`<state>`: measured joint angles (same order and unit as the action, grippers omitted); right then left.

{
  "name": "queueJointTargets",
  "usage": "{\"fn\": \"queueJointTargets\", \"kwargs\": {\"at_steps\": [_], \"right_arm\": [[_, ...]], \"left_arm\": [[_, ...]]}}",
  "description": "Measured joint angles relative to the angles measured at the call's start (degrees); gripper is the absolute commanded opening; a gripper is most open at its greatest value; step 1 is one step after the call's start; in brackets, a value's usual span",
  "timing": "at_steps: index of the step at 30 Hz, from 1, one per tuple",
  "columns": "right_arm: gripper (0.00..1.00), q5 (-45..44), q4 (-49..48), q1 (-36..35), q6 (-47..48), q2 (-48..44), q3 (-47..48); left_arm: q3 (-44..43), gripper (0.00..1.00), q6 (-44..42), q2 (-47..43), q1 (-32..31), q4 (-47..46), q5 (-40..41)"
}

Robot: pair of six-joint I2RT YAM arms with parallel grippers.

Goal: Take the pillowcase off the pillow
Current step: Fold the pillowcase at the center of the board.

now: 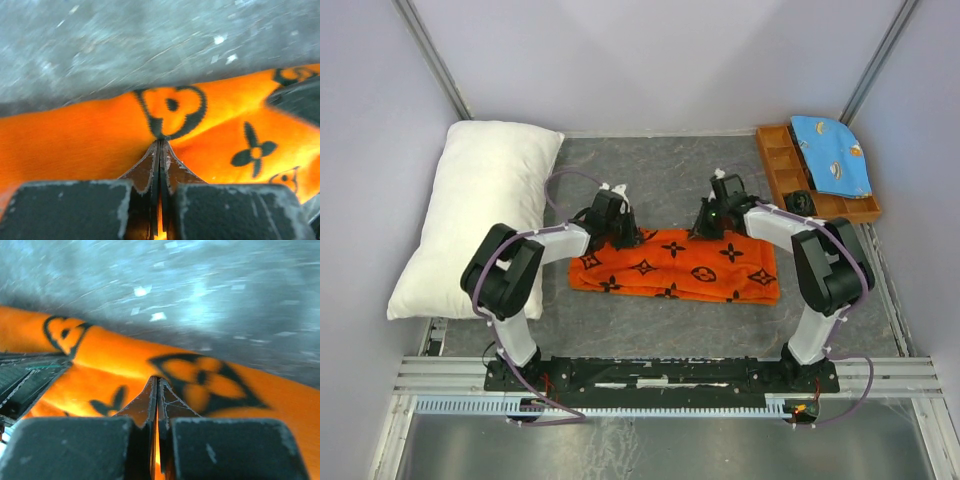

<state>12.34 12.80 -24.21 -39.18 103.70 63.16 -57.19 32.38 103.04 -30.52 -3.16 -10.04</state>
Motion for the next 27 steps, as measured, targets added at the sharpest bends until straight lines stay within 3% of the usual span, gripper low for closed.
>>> {"fn": "queueJointTargets", "kwargs": {"at_steps": [8,12,16,19,22,24,27], "right_arm": [[0.01,-1.9,0.39,14.97,1.22,-8.52,-11.58],[0.01,-3.78,1.51,17.77,2.51,-13.0,-14.01],[0.01,-4.57,2.23,19.15,2.51,-13.99,-14.64],[0.04,-4.98,2.8,19.21,2.4,-15.23,-14.64],[0.08,-4.48,2.86,19.12,2.05,-17.27,-14.62],[0.09,-4.96,3.23,17.09,1.66,-18.14,-13.73],[0.1,-6.32,3.85,8.59,1.36,-18.08,-9.75]], "left_arm": [[7.13,0.03,0.81,-6.75,6.51,3.85,7.28],[7.1,0.03,0.79,-9.11,13.99,8.35,12.35],[5.68,0.05,0.72,-10.01,16.94,12.76,13.38],[1.95,0.12,-0.66,-11.43,16.5,17.2,15.17],[0.59,0.13,-3.26,-15.17,13.88,18.88,17.59],[-0.42,0.12,-4.66,-17.05,9.51,19.37,19.02],[-1.31,0.1,-5.07,-17.35,0.7,16.94,16.31]]}}
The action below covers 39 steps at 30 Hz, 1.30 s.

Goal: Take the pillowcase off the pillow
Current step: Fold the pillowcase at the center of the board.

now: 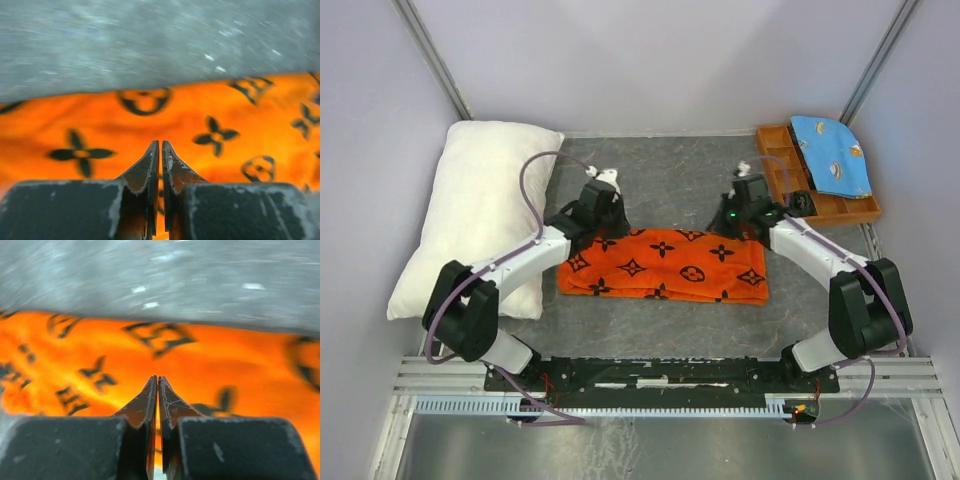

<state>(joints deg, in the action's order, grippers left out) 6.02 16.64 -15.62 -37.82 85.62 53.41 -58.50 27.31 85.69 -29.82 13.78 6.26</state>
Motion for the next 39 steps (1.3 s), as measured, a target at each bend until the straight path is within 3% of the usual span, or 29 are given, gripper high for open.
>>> {"fn": "queueJointTargets", "kwargs": {"at_steps": [5,10,15,22,26,29,31,36,39], "right_arm": [[0.1,3.06,-6.05,-13.4,-3.61,3.37,4.39],[0.09,10.58,-14.78,-14.34,-10.23,13.33,3.15],[0.09,16.83,-19.37,-6.32,-14.29,17.05,-3.85],[0.11,15.21,-14.25,10.62,-10.36,6.84,-9.81],[0.2,12.98,-10.27,15.82,-8.04,2.34,-11.06],[0.33,12.66,-8.26,14.05,-6.03,-0.57,-10.62],[0.38,11.45,-6.54,11.08,-4.57,-2.36,-9.11],[0.5,10.75,-6.64,-2.89,-2.82,-3.15,-1.73],[0.62,11.74,-9.33,-10.19,-3.21,-1.62,0.39]], "left_arm": [[6.16,0.07,3.96,0.57,-3.32,-9.03,-8.02],[11.74,0.04,6.16,3.63,-1.97,-12.57,-8.85],[16.94,0.03,6.36,3.17,4.55,-12.41,-8.61],[22.27,0.03,8.33,-4.15,19.28,-8.63,-9.18],[22.82,0.06,9.66,-6.32,21.97,-6.21,-9.22],[22.67,0.09,9.66,-9.09,20.17,-4.92,-8.31],[21.66,0.05,9.51,-10.99,17.11,-3.72,-7.06],[16.13,0.03,8.39,-11.63,5.22,-6.82,-9.33],[16.04,0.03,8.52,-9.84,2.56,-10.93,-12.28]]}}
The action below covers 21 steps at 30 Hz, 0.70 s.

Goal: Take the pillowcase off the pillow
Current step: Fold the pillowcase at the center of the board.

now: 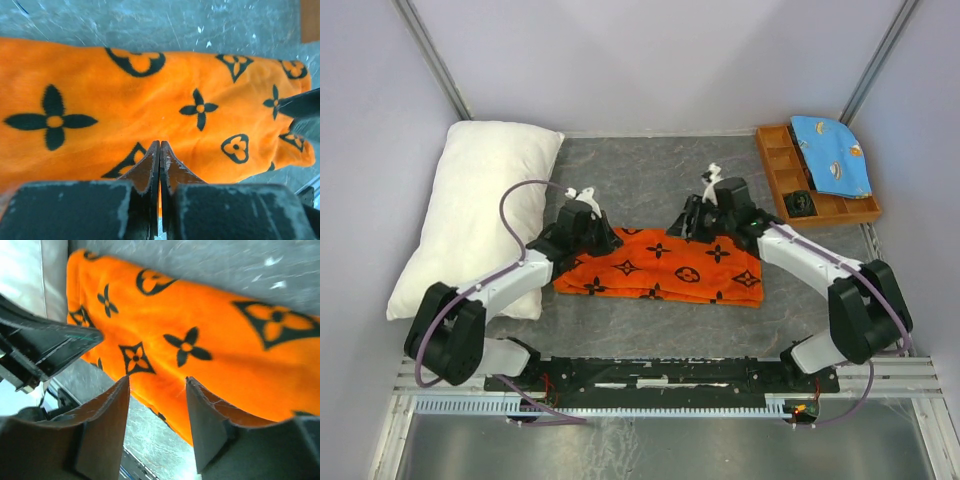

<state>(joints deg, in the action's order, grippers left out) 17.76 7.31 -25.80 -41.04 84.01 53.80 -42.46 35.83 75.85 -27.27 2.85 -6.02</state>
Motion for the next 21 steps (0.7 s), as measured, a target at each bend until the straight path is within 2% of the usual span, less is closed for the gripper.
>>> {"fn": "queueJointTargets", "kwargs": {"at_steps": [3,7,11,15,18,21], "right_arm": [[0.75,1.84,-2.08,-3.93,-1.49,3.91,0.17],[0.79,2.84,-3.04,-3.3,-2.86,8.85,-3.32],[0.76,6.88,-4.44,3.13,-4.83,9.16,-9.2],[0.76,10.03,-2.03,15.34,-6.58,7.72,-11.47],[0.76,7.65,1.99,21.18,-6.01,5.79,-11.26],[0.77,4.57,5.62,23.15,-4.76,3.52,-10.67]], "left_arm": [[1.53,0.03,0.81,3.17,-1.31,-2.95,-1.46],[7.39,0.03,2.54,3.58,-1.42,-3.48,-1.53],[12.61,0.03,4.63,1.88,-0.59,-3.04,-1.46],[15.78,0.03,5.81,-1.97,4.31,-2.19,-1.95],[17.94,0.03,6.54,-5.44,10.62,-0.24,-2.45],[18.08,0.07,6.51,-8.41,13.07,2.71,-2.45]]}}
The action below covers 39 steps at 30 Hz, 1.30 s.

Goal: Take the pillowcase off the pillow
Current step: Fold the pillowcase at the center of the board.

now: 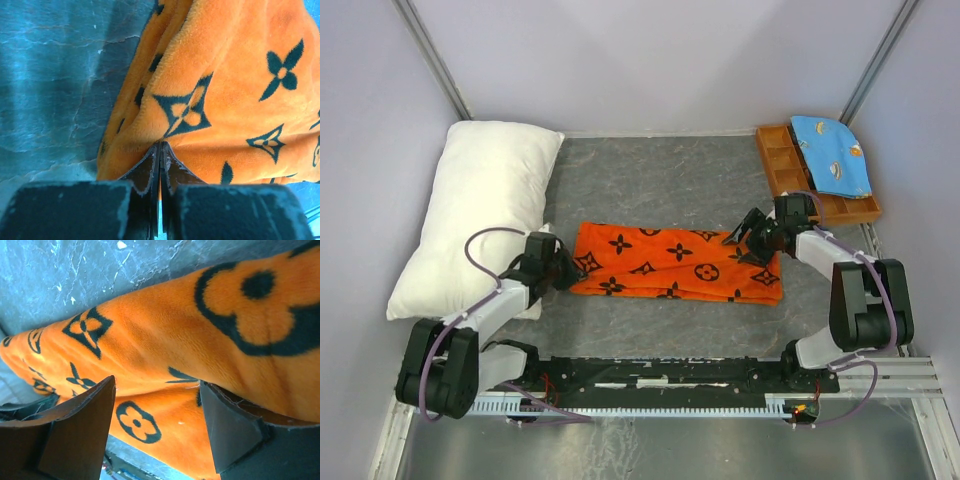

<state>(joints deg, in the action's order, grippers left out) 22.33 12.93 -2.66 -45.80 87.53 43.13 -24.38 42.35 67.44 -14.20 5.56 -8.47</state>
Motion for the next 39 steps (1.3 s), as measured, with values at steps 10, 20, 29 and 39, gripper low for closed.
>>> {"fn": "queueJointTargets", "kwargs": {"at_steps": [10,20,29,39], "right_arm": [[0.8,-11.93,6.82,-10.25,7.56,-7.39,6.58],[0.8,-9.97,7.3,-11.87,10.29,-7.39,7.3],[0.8,-5.68,5.53,-11.87,10.88,-6.8,7.28],[0.79,-1.33,2.21,-11.87,10.54,-4.9,6.19]], "left_arm": [[-10.51,0.87,-4.7,0.57,3.17,8.31,-1.4],[-22.8,0.99,-15.74,13.57,11.69,19.08,-8.11],[-22.34,0.99,-18.43,20.17,11.69,20.61,-13.46],[-18.12,0.99,-9.7,19.91,2.62,9.25,-12.68]]}}
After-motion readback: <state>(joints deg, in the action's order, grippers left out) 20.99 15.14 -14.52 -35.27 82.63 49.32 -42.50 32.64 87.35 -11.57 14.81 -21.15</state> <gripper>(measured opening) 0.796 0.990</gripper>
